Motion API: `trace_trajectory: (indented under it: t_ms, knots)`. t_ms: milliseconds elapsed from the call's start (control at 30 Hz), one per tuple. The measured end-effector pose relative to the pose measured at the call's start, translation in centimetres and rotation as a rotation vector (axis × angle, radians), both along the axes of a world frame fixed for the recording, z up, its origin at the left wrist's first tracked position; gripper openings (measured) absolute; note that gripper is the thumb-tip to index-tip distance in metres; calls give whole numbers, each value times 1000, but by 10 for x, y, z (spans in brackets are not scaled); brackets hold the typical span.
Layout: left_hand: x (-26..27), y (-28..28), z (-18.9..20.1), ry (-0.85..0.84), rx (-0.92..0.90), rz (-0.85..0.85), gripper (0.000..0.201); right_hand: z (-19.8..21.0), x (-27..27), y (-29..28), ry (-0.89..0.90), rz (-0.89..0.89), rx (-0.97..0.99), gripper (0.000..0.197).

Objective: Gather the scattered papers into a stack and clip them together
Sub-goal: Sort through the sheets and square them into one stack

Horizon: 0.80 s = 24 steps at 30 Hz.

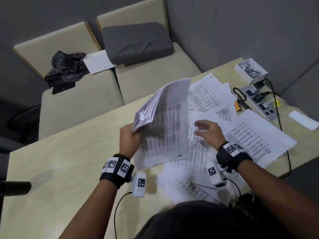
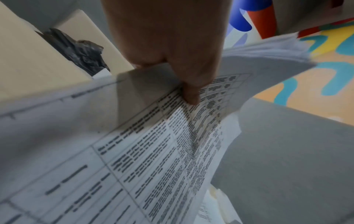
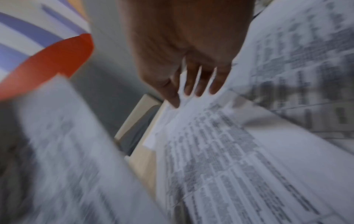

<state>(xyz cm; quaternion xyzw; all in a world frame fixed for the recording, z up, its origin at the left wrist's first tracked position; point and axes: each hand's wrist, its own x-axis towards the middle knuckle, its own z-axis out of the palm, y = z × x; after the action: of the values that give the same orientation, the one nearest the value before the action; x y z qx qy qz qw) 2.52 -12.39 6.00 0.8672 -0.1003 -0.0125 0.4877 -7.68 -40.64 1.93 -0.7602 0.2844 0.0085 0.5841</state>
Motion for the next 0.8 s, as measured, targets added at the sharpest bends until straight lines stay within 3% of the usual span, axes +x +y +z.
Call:
trace_trajectory:
  t_ms: [133, 267, 333, 400, 433, 533, 667, 800]
  knots:
    - [13, 32, -14, 157, 84, 104, 36, -31, -25, -40, 332, -342, -165, 55]
    - [5, 55, -56, 402, 236, 128, 34, -53, -36, -37, 437, -411, 41, 81]
    - [-5, 56, -74, 477, 348, 124, 38, -57, -35, -21, 416, -360, 161, 74]
    - [-14, 55, -90, 541, 419, 113, 44, -53, -32, -3, 388, -216, 208, 40]
    - [-17, 54, -97, 568, 433, 101, 46, -51, -29, 4, 378, -127, 161, 26]
    - [-21, 52, -107, 613, 395, 82, 45, -37, -19, 15, 318, 3, -154, 8]
    - [-21, 57, -113, 679, 296, 82, 38, -7, 2, 7, 86, -30, -436, 19]
    - [-26, 59, -111, 747, 125, 151, 33, 45, 19, -16, -170, -153, -494, 22]
